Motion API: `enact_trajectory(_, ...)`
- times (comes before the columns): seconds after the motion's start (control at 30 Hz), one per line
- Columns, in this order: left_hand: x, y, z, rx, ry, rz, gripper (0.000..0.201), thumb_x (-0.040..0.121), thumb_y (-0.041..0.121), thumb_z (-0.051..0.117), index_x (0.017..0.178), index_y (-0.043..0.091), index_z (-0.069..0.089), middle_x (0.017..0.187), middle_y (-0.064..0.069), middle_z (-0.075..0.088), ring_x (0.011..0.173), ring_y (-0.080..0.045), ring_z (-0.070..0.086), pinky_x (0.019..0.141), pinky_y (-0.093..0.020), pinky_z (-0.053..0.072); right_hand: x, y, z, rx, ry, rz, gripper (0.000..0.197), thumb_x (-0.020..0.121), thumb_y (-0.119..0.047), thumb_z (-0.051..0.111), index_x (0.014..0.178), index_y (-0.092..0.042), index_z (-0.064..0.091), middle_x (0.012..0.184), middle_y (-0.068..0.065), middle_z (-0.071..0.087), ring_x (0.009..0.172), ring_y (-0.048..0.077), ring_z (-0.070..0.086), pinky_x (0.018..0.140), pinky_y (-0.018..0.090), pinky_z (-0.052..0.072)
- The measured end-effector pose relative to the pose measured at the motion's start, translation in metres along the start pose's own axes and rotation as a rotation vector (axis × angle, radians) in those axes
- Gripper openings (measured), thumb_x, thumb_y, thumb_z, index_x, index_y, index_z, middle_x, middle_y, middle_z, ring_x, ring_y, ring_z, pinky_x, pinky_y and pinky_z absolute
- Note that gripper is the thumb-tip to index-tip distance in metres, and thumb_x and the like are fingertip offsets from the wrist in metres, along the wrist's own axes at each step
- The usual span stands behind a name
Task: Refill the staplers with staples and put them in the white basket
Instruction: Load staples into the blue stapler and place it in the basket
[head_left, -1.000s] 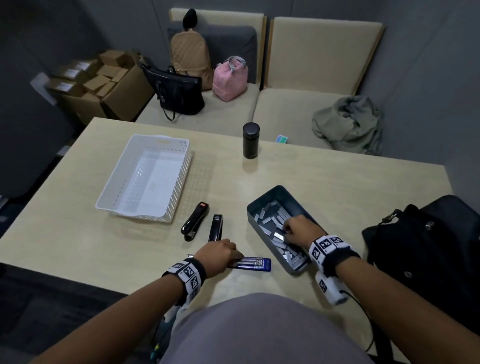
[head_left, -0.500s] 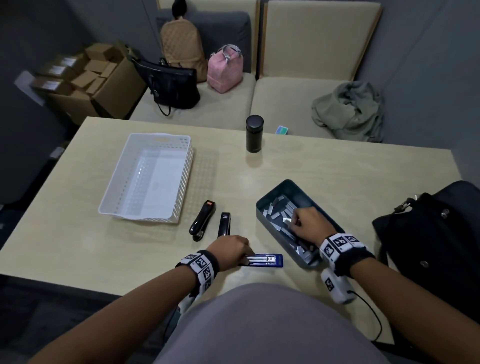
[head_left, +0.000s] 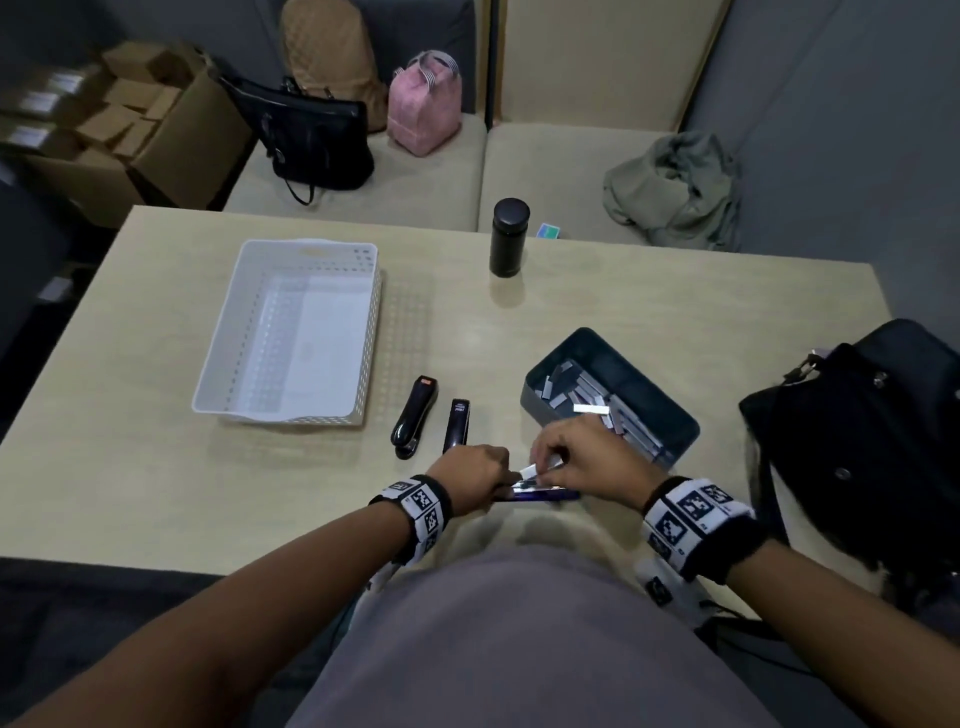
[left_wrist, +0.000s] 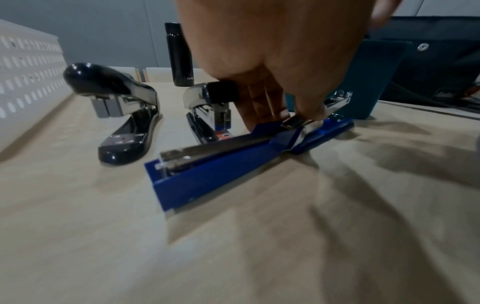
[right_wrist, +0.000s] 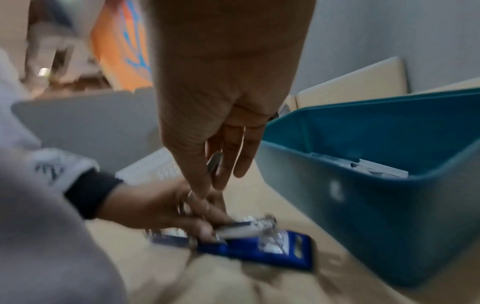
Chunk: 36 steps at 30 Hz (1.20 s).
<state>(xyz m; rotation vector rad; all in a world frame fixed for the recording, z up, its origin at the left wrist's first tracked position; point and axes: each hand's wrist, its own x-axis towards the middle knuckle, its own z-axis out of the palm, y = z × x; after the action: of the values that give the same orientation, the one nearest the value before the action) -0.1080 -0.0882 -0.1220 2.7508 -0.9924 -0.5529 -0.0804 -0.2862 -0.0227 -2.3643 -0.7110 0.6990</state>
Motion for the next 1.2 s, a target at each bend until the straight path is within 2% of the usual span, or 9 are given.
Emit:
enact_trajectory(0.07,-0.003,0.002,0.006,0.002,0.033,0.0,0.035,0.097,0.042,0.043,0.112,0.02,0.066,0.105,-0.01,0.063,0.097,-0.03,0.063,0.065,-0.037,0.048,-0.001,0.0,0.016,-0.185,-0.061,-0.018,0.013,0.075,-0.015,0.071,0.073,-0.027,0.066,0.087,-0.01,0.068,0.082,0.007,0.061,0.072,0.028,0.053)
enact_trajectory(0.17,-0.004,0.003,0.005,-0.032,0.013,-0.046,0.034,0.097,0.04,0.042,0.111,0.022,0.066,0.104,-0.009,0.062,0.097,-0.029,0.063,0.068,-0.037,0.051,-0.01,0.005,0.026,-0.301,-0.029,0.003,0.009,0.082,-0.019,0.063,0.09,-0.022,0.064,0.096,-0.006,0.064,0.091,0.016,0.06,0.072,0.029,0.047)
enact_trajectory(0.37,0.01,0.01,-0.013,-0.404,-0.129,-0.196,0.035,0.09,0.046,0.053,0.112,0.025,0.07,0.102,-0.007,0.063,0.094,-0.024,0.061,0.08,-0.036,0.052,-0.035,0.027,0.019,-0.095,0.224,0.002,0.026,0.092,-0.013,0.056,0.117,-0.018,0.06,0.115,-0.004,0.058,0.103,0.012,0.057,0.087,0.029,0.048)
enact_trajectory(0.43,0.019,0.014,-0.016,-0.493,-0.163,-0.219,0.037,0.092,0.047,0.053,0.109,0.019,0.072,0.101,-0.009,0.067,0.09,-0.023,0.06,0.077,-0.031,0.049,-0.039,0.034,0.01,-0.047,0.323,0.01,0.026,0.093,-0.013,0.057,0.118,-0.016,0.061,0.116,-0.003,0.057,0.107,0.012,0.056,0.092,0.028,0.046)
enact_trajectory(0.57,0.032,0.023,-0.018,-0.579,-0.202,-0.277,0.034,0.091,0.044,0.055,0.092,0.015,0.073,0.095,-0.01,0.07,0.089,-0.026,0.062,0.079,-0.033,0.05,-0.044,0.051,-0.003,0.005,0.445,0.082,0.025,0.091,-0.006,0.061,0.115,-0.013,0.064,0.108,-0.006,0.053,0.104,0.012,0.056,0.09,0.024,0.044)
enact_trajectory(0.73,0.043,0.025,-0.016,-0.714,-0.213,-0.353,0.022,0.083,0.03,0.062,0.081,0.011,0.072,0.077,-0.006,0.064,0.076,-0.022,0.057,0.071,-0.032,0.046,-0.045,0.054,0.002,0.03,0.349,0.027,0.023,0.093,-0.01,0.06,0.114,-0.015,0.066,0.107,-0.009,0.052,0.103,0.009,0.055,0.088,0.025,0.047)
enact_trajectory(0.9,0.047,0.024,-0.011,-0.748,-0.225,-0.365,0.013,0.08,0.025,0.062,0.068,0.019,0.066,0.063,0.003,0.057,0.072,-0.021,0.055,0.068,-0.031,0.045,-0.04,0.043,0.004,-0.013,0.271,-0.035,0.021,0.095,-0.015,0.058,0.114,-0.016,0.066,0.106,-0.01,0.052,0.099,0.005,0.053,0.086,0.02,0.043)
enact_trajectory(1.07,0.039,0.013,-0.007,-0.81,-0.231,-0.27,0.027,0.084,0.006,0.056,0.107,0.012,0.07,0.09,-0.002,0.062,0.077,-0.014,0.055,0.073,-0.025,0.046,-0.037,0.036,0.005,-0.042,0.268,-0.05,0.023,0.093,-0.014,0.06,0.115,-0.015,0.067,0.107,-0.006,0.056,0.096,0.0,0.049,0.084,0.018,0.041)
enact_trajectory(1.2,0.032,0.006,0.003,-0.925,-0.105,-0.264,0.038,0.079,-0.006,0.048,0.113,0.007,0.062,0.087,0.003,0.061,0.073,-0.008,0.055,0.066,-0.008,0.043,-0.034,0.032,0.01,-0.149,0.202,-0.106,0.024,0.088,-0.01,0.064,0.111,-0.015,0.069,0.104,-0.001,0.058,0.093,0.011,0.054,0.081,0.022,0.044)
